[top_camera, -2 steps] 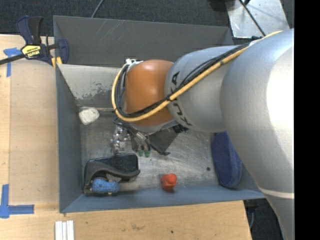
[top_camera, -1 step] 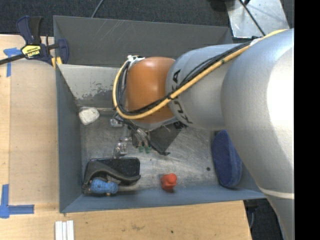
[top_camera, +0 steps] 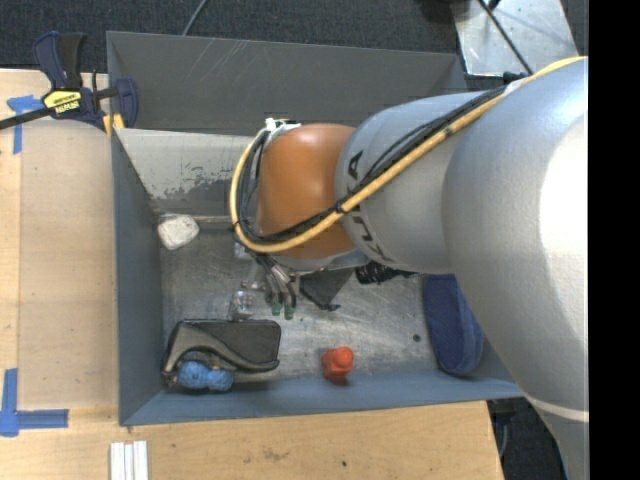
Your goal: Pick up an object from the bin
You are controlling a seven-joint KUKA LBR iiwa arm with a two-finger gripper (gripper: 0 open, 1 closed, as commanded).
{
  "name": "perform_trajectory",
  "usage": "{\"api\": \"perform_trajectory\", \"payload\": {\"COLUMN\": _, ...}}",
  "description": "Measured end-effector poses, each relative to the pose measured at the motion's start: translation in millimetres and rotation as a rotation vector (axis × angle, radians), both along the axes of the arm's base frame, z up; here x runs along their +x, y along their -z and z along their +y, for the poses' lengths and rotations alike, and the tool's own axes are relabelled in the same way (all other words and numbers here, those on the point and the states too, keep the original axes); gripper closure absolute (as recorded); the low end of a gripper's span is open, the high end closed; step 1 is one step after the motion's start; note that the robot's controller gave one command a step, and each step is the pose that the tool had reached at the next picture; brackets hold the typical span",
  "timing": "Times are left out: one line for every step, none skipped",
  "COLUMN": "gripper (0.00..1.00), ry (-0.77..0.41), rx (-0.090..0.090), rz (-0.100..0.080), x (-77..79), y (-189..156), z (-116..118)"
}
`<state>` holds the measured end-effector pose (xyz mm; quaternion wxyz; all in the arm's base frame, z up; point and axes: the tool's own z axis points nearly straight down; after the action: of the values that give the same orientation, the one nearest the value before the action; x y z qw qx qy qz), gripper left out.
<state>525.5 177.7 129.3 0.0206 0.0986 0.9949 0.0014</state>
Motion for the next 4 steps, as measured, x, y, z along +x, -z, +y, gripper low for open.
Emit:
{"api": "perform_trajectory", "payload": {"gripper": 0.00, "ry": -0.100, "rx": 0.005, "rz": -0.020, "x": -4.7, "y": 23, "z": 0}}
{"api": "perform_trajectory", "payload": {"gripper": 0.00, "ry": -0.156, "rx": 0.005, "rz": -0.018, "x": -24.8, "y": -35, "z": 25}}
{"api": "perform_trajectory", "payload": {"gripper": 0.00, "ry": -0.063, "rx": 0.019, "rz": -0.027, "x": -15.9, "y": 10, "z": 37}}
{"api": "perform_trajectory", "payload": {"gripper": 0.00, "ry": 0.037, "rx": 0.009, "rz": 0.021, "x": -19.9, "y": -30, "z": 60}}
